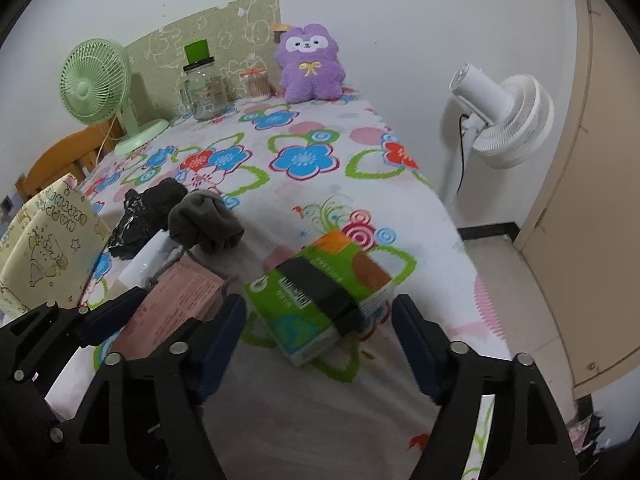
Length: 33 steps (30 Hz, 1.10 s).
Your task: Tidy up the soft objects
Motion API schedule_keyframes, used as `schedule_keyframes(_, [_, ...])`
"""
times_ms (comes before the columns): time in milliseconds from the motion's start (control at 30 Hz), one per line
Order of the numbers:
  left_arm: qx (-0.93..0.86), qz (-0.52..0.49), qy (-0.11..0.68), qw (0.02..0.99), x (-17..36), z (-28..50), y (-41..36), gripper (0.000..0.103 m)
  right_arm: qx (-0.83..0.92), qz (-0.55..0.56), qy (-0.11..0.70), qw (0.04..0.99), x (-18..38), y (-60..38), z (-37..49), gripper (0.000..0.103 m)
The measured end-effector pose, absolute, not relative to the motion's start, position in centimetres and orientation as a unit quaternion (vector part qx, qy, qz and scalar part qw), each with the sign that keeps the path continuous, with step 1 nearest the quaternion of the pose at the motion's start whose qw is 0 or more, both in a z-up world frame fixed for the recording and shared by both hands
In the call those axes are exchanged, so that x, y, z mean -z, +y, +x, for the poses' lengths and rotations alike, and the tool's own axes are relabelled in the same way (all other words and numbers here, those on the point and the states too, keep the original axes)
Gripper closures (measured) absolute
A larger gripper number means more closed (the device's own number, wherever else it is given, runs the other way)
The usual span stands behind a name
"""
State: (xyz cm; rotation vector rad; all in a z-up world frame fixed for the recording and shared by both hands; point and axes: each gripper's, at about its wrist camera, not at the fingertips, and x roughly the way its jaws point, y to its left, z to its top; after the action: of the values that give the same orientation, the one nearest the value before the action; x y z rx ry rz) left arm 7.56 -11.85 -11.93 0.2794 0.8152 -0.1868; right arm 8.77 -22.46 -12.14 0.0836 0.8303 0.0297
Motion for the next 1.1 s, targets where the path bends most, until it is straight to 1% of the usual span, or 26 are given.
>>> schedule_keyframes(33, [0.09,0.135,0.395,0.904,12.0,7.7,-11.9,0.062,-0.014,0.037,0.403,0.914,12.2,-22.5,8.9,0.02])
schedule_keyframes(267, [0.082,0.133,0.4,0.903,12.5,8.4,-12.0,0.062,-0.029,0.046,0.422,0.905,13.3,-22.9,10.8,0.013])
schedule_keyframes(333, [0.077,0.131,0.404,0.902,12.7,8.6,-11.9,0.057,-0.036,0.048,0.427,0.902,13.8,-22.8,11.2,0.012])
schedule_keyframes(433, [0.077,0.132,0.405,0.902,12.8,8.6,-11.9,0.052,-0.042,0.05,0.424,0.903,14.0,-22.6,11.3,0.012])
schedule_keyframes(467, [0.077,0.132,0.404,0.902,12.8,8.6,-11.9,0.05,-0.042,0.05,0.425,0.903,14.1,-22.6,11.3,0.014])
schedule_keyframes(533, [0.079,0.133,0.404,0.901,12.8,8.6,-11.9,0.041,-0.042,0.049,0.425,0.903,14.1,-22.6,11.2,0.018])
schedule_keyframes(633, [0.078,0.133,0.402,0.902,12.9,8.6,-11.8,0.034,-0.042,0.046,0.422,0.904,14.1,-22.6,11.1,0.023])
schedule_keyframes(900, [0.072,0.135,0.386,0.91,12.4,7.6,-11.9,0.033,-0.04,0.055,0.416,0.907,13.6,-22.6,10.0,0.027])
schedule_keyframes(933, [0.072,0.136,0.383,0.911,12.3,7.4,-12.0,0.033,-0.04,0.055,0.414,0.908,13.5,-22.6,9.8,0.039])
schedule_keyframes(967, [0.072,0.136,0.382,0.911,12.2,7.3,-12.0,0.032,-0.04,0.055,0.415,0.907,13.4,-22.7,9.7,0.043])
schedule_keyframes(1100, [0.072,0.136,0.377,0.913,11.9,6.8,-12.1,0.032,-0.041,0.063,0.414,0.907,13.1,-22.9,9.2,0.043])
